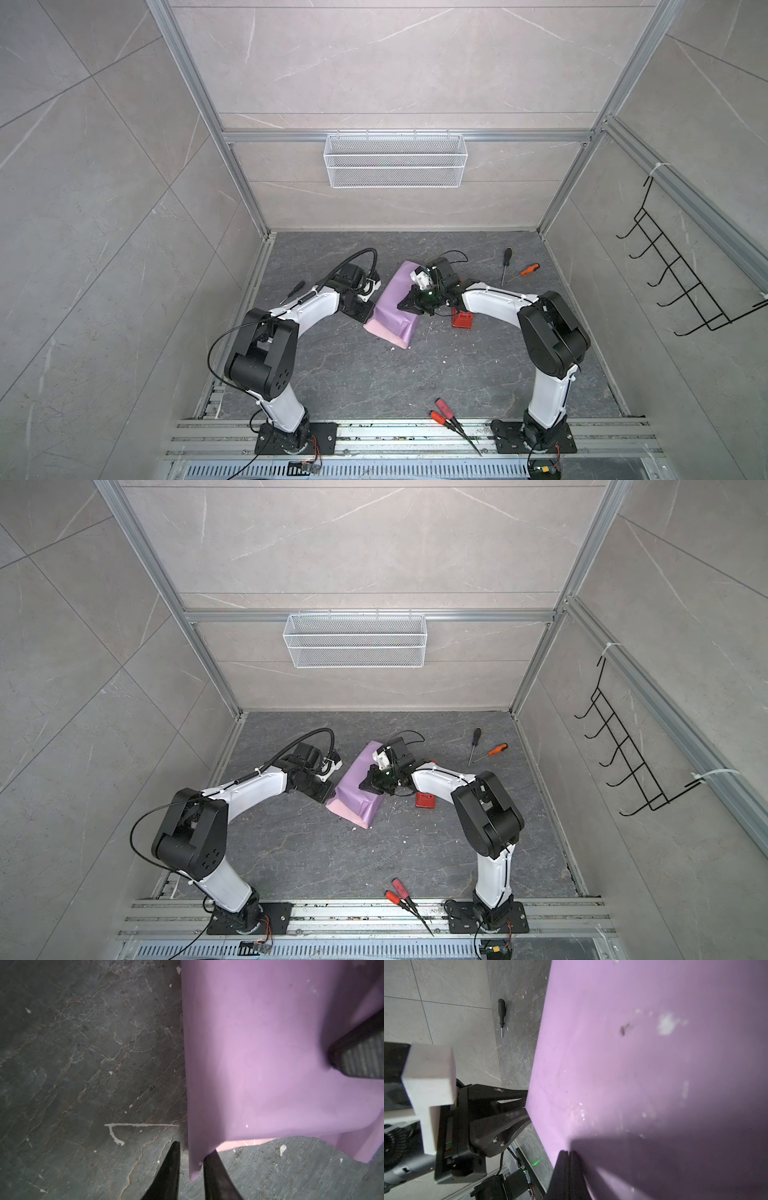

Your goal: Wrap the gift box in paper

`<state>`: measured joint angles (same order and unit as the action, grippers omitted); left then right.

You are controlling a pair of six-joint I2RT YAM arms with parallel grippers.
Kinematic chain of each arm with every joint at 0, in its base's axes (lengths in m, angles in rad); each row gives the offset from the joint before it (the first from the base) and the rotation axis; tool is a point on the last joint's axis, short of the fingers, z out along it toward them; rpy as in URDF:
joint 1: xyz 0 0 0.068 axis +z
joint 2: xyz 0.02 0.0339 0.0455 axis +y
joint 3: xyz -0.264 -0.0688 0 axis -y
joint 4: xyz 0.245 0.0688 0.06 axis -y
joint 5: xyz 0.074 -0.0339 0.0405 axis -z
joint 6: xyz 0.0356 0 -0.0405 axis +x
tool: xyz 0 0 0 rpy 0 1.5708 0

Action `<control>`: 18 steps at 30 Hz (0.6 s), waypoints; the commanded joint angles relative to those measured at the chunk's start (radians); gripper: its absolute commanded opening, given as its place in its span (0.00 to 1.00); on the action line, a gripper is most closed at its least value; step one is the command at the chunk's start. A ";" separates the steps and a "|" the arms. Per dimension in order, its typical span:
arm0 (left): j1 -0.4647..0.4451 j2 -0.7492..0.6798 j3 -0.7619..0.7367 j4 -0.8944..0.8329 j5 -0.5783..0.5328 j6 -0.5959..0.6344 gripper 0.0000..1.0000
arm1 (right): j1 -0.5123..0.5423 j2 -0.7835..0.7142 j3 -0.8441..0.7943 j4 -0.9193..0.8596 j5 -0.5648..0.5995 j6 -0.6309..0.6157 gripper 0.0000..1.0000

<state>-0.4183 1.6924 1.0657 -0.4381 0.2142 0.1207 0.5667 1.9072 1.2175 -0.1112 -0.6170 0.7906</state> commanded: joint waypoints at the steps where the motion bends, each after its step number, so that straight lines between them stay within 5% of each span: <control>1: -0.019 0.025 0.008 0.057 0.032 -0.090 0.23 | 0.032 0.050 -0.043 -0.086 0.013 0.015 0.00; 18: -0.097 0.126 0.054 0.078 -0.080 -0.104 0.19 | 0.034 0.050 -0.047 -0.095 0.026 0.000 0.00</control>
<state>-0.5064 1.8099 1.0889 -0.3954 0.1417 0.0479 0.5674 1.9076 1.2152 -0.1074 -0.6159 0.7914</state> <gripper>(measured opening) 0.198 0.033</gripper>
